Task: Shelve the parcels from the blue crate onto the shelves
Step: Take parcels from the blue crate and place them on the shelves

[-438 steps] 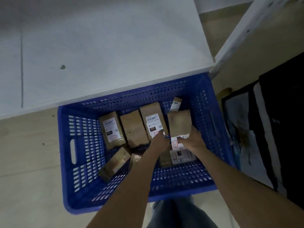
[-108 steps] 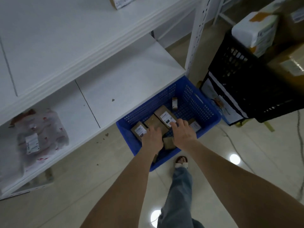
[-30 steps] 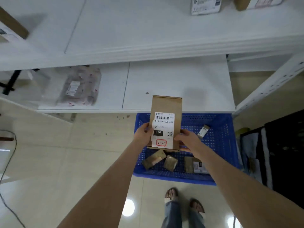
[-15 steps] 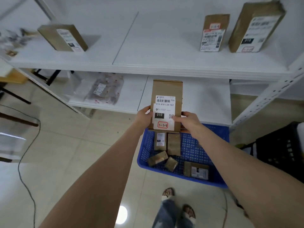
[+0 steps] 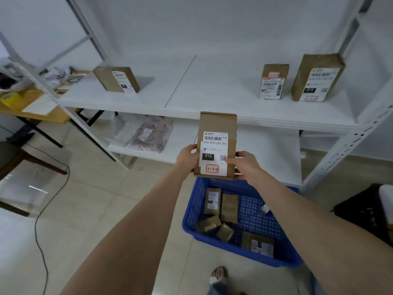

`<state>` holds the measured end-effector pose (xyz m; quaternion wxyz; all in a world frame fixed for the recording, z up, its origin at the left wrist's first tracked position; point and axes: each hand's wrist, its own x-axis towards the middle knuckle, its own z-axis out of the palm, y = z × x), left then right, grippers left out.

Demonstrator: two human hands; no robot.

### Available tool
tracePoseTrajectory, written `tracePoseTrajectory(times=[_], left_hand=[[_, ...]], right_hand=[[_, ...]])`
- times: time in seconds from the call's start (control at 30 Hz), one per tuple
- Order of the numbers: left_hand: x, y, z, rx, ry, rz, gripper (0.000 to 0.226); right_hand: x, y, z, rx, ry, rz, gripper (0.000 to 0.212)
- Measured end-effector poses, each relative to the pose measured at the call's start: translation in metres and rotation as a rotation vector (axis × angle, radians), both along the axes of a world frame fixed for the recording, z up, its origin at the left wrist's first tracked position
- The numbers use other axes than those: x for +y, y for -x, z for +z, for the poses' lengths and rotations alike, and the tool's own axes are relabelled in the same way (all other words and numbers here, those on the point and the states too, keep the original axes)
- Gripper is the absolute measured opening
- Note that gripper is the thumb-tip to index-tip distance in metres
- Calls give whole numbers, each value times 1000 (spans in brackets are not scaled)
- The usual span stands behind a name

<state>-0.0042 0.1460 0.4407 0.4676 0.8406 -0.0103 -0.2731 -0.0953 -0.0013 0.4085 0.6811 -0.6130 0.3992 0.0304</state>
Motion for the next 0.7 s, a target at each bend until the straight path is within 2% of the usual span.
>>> tracePoseTrajectory(times=[0.23,0.4,0.7], left_hand=[[-9,0,22,-41,-60,-45,53],[-16,-10,35,-70,-71,-105,36],[-34,-75,52,-131,5,-181,38]], right_hand=[[-7,0,23,-32,22,-14,53],[-10,-8,38,-40,39,-33,49],[-19,-60,60,-94,65,-185,42]])
